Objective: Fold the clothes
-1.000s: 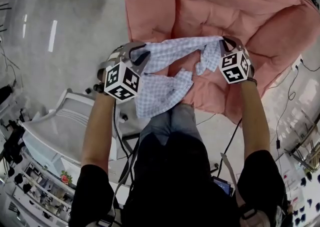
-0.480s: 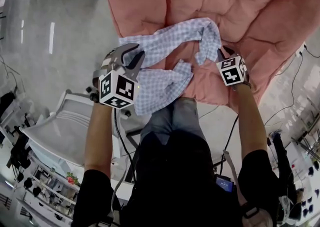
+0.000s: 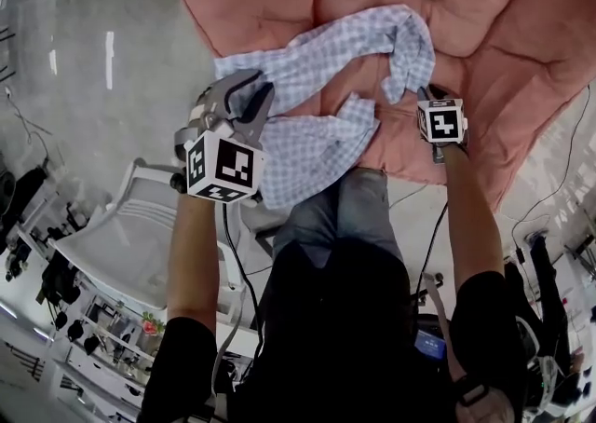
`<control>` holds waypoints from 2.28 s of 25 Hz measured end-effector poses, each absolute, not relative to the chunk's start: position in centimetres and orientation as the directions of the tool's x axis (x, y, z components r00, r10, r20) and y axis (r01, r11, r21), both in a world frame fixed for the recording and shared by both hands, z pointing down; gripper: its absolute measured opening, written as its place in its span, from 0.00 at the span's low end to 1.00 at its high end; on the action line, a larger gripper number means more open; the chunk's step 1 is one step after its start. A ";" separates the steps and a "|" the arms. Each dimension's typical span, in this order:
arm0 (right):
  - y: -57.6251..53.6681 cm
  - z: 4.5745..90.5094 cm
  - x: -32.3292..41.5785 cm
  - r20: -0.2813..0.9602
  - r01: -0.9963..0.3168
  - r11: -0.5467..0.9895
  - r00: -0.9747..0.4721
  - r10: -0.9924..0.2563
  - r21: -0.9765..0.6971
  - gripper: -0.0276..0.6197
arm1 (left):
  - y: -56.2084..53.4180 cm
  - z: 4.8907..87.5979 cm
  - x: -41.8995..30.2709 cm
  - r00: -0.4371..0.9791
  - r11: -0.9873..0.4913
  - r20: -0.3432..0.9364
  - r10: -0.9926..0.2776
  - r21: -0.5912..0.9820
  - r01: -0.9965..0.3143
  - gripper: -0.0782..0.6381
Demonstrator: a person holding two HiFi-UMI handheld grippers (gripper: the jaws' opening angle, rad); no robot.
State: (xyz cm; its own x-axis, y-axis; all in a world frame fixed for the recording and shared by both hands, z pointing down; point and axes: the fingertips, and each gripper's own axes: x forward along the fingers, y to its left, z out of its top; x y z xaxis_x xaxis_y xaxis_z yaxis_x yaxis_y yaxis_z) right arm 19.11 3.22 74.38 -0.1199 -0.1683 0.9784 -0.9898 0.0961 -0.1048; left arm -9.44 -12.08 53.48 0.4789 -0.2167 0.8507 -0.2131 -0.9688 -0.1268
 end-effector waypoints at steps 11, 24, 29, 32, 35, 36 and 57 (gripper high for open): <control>3.5 73.0 19.1 0.977 -0.993 0.022 -0.117 -0.180 -0.115 0.06 | -10.9 51.4 -8.8 0.498 -0.966 0.833 -0.240 -0.153 -0.209 0.26; 2.4 59.7 24.6 0.970 -0.965 0.239 0.052 -0.239 0.111 0.06 | -6.2 48.8 -8.2 0.541 -0.984 0.825 -0.163 -0.098 -0.146 0.26; 0.7 56.1 27.9 0.969 -0.939 0.325 0.033 -0.244 0.114 0.06 | -2.8 49.3 -4.5 0.552 -0.993 0.825 -0.118 -0.084 -0.088 0.26; 0.3 54.6 28.3 0.972 -0.924 0.376 -0.018 -0.236 0.074 0.06 | 0.0 50.5 -0.4 0.567 -0.996 0.820 -0.082 -0.044 -0.082 0.26; 0.1 53.4 27.9 0.968 -0.904 0.427 -0.082 -0.236 0.028 0.06 | 2.3 51.5 3.9 0.581 -0.994 0.811 -0.070 -0.006 -0.111 0.26; 0.0 53.1 27.8 0.966 -0.897 0.442 -0.107 -0.236 0.009 0.06 | 2.8 51.9 5.3 0.584 -0.992 0.809 -0.071 0.003 -0.125 0.26; 0.3 54.7 31.5 0.901 -0.844 0.501 -0.353 -0.251 -0.191 0.06 | 7.5 65.8 21.8 0.526 -0.848 0.838 -0.146 0.167 -0.503 0.31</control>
State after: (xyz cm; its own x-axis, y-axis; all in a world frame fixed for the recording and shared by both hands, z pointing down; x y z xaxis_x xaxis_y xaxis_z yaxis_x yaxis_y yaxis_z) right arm 31.52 0.35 54.65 -0.3527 -0.2509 0.9015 -0.8439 0.5015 -0.1907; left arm 21.80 7.49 65.84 0.5258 -0.1464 0.8379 -0.5027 -0.8481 0.1673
